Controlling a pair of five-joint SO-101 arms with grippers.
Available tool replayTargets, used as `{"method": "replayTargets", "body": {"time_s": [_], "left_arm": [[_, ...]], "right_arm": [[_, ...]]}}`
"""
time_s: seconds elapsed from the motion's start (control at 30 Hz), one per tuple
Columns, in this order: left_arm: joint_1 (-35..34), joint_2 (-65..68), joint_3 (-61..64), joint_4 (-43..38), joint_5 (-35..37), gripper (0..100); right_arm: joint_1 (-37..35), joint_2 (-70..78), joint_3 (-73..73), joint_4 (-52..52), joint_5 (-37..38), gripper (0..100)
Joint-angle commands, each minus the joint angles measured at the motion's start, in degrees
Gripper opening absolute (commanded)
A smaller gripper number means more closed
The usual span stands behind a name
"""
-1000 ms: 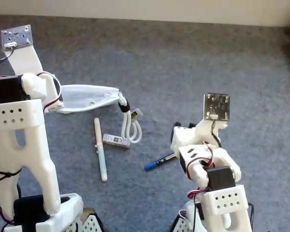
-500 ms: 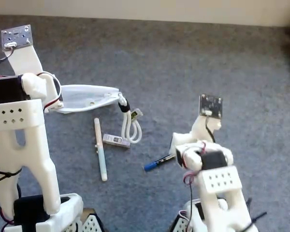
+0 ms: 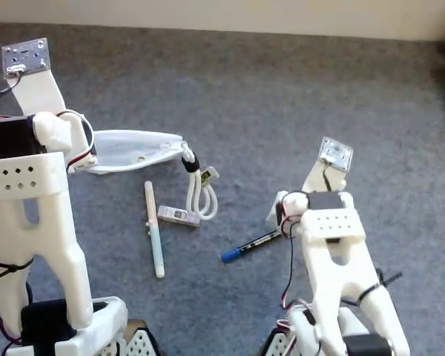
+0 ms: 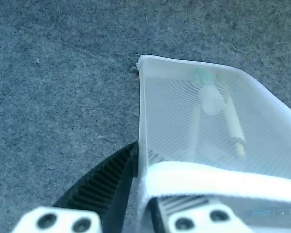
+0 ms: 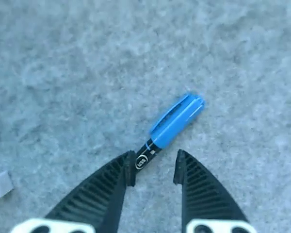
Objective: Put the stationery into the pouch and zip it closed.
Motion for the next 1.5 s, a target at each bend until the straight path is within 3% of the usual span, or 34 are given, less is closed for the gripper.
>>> {"method": "replayTargets", "body": {"time_s": [0.0, 0.63, 0.83, 1.27, 1.47], "left_arm": [[0.75, -0.22, 1.8, -1.32, 0.35, 1], [0.66, -0.31, 4.44, -3.96, 0.44, 1], [0.66, -0.31, 4.44, -3.87, 0.44, 1], [0.66, -0.31, 4.53, -3.52, 0.44, 1], [0.66, -0.31, 4.53, -3.52, 0.44, 1]], "right_arm": [[1.98, 5.32, -5.93, 0.04, -0.7, 13.5], [5.05, 30.2, -19.56, 0.04, -0.79, 13.3], [5.05, 30.46, -19.56, 0.04, -0.7, 0.2], [5.05, 30.11, -19.56, 0.48, -0.35, 0.8], [4.88, 20.97, -19.12, 0.4, -0.26, 0.8]]}}
